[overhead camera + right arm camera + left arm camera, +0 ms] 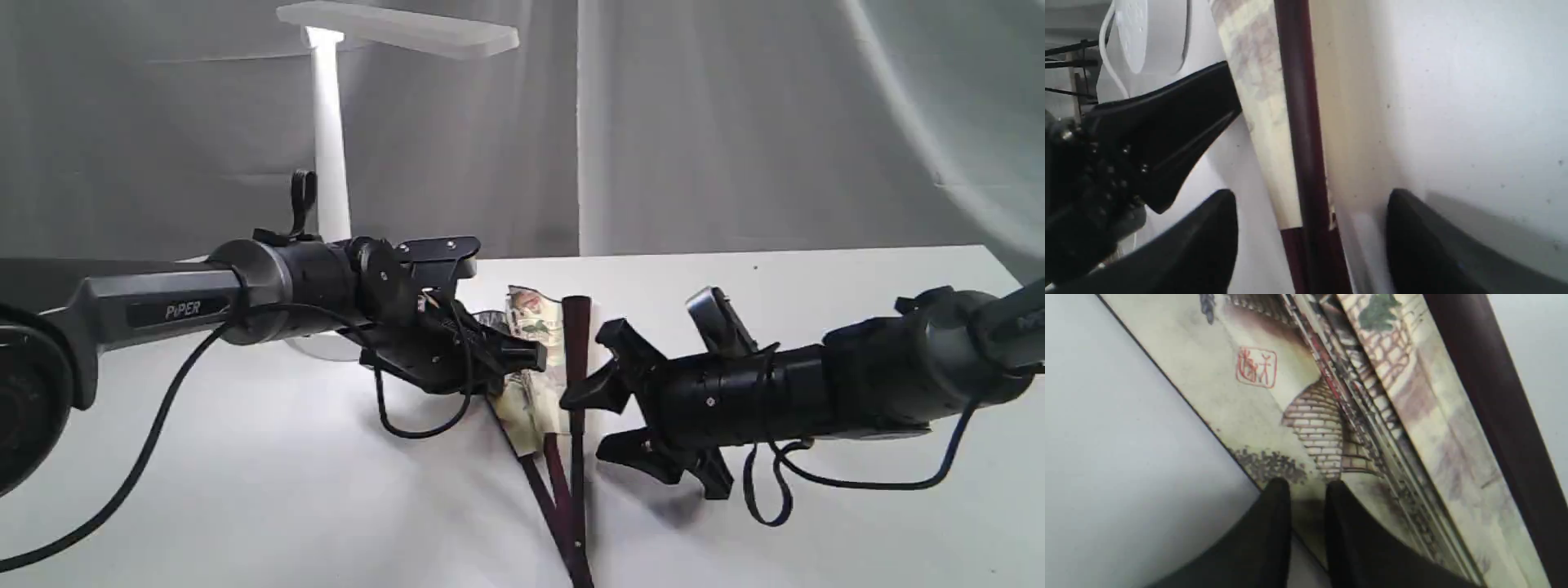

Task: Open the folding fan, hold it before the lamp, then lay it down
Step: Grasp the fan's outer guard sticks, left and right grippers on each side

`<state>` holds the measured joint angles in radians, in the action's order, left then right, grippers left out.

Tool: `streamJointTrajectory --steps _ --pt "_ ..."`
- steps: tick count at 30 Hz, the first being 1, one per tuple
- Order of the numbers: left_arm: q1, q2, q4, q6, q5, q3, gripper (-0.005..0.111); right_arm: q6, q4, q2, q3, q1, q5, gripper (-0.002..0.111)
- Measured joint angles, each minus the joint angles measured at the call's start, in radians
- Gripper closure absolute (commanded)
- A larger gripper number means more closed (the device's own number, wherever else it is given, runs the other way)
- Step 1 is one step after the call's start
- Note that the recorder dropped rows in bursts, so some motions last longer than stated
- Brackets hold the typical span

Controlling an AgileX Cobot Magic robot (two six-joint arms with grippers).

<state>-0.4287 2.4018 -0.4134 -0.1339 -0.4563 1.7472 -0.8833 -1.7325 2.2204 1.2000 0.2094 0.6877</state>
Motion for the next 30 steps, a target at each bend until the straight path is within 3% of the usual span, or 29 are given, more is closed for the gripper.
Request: streamJointTrajectory --steps 30 --pt "0.000 0.001 -0.010 0.000 -0.018 0.000 0.089 0.050 -0.021 0.117 0.217 0.000 -0.024 0.057"
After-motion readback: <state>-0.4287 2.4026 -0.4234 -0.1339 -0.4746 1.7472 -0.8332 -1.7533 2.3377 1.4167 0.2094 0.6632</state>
